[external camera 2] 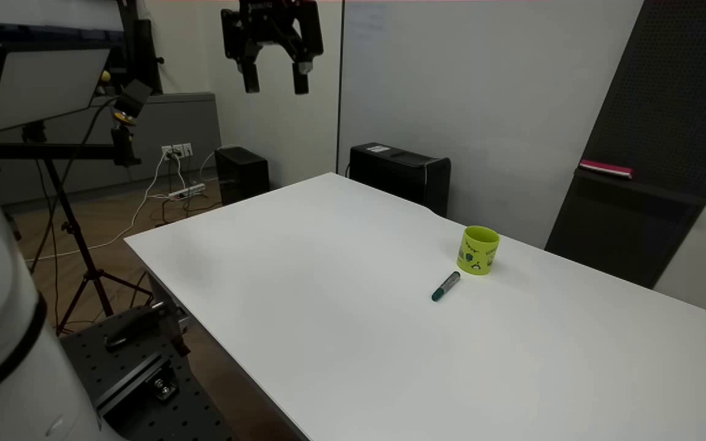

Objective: Pick up the marker from the table and put it in the cup

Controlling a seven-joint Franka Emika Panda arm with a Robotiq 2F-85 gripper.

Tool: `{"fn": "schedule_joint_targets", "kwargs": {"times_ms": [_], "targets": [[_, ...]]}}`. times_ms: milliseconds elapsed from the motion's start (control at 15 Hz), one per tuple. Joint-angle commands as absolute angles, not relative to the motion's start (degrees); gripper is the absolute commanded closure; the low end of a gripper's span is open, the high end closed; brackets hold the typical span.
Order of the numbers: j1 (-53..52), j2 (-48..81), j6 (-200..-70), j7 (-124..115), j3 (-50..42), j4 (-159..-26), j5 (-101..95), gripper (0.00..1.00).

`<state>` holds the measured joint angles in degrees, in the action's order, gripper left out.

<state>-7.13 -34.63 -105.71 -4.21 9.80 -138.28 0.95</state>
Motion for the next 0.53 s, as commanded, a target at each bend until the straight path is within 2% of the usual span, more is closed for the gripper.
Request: {"fn": "schedule_joint_targets", "kwargs": {"times_ms": [0, 467], "targets": [[-6.8, -36.8, -110.0, -3.7, 8.2, -141.8, 0.5, 0.0], [-4.6, -33.5, -113.4, -2.3, 5.8, -143.6, -0.5, 0.0]]}}
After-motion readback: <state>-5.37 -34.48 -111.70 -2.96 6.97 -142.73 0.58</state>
